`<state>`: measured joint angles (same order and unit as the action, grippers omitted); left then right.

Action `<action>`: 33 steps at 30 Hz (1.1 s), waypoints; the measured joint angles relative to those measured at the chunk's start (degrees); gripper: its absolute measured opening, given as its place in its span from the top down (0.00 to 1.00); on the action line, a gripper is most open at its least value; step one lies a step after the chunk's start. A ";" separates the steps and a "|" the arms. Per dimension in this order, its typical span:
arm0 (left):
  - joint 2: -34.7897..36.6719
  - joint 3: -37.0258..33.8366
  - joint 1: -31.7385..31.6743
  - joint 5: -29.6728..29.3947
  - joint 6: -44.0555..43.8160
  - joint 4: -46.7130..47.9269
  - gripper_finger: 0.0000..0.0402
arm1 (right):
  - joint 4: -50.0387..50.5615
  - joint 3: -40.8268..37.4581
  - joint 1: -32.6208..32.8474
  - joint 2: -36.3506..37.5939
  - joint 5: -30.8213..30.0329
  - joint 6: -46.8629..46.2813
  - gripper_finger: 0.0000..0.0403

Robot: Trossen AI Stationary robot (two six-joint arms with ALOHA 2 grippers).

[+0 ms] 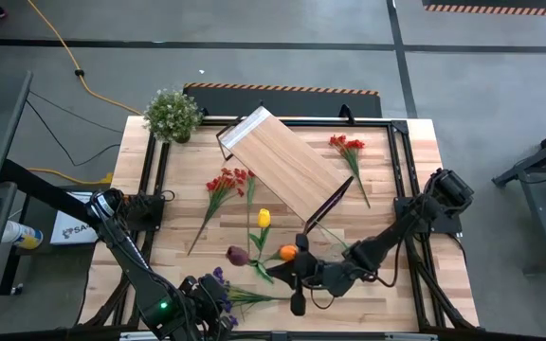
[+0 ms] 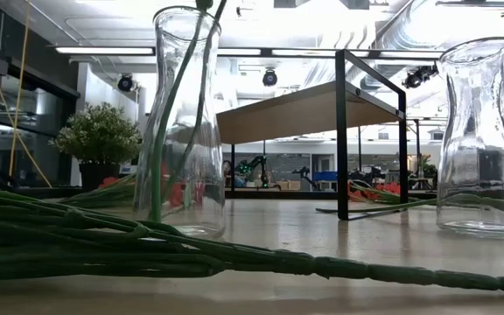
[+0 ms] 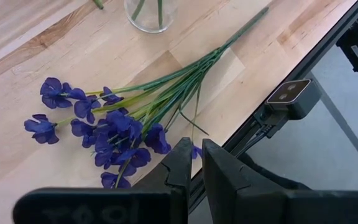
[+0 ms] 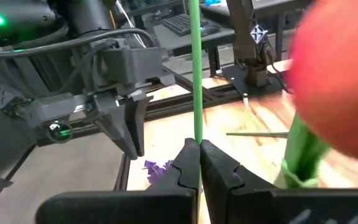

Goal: Pick and place flowers into a vace then onto a shelf
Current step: Put the dark red tulip into the left transparent vase

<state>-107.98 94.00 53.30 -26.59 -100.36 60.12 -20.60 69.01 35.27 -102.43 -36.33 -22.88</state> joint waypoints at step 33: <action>0.00 0.00 0.00 -0.09 -0.02 -0.33 0.82 | 3.28 -0.59 2.56 0.42 -7.81 0.42 1.00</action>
<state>-107.98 94.00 53.30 -26.68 -100.37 59.79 -17.32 68.43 37.83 -102.01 -44.14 -22.46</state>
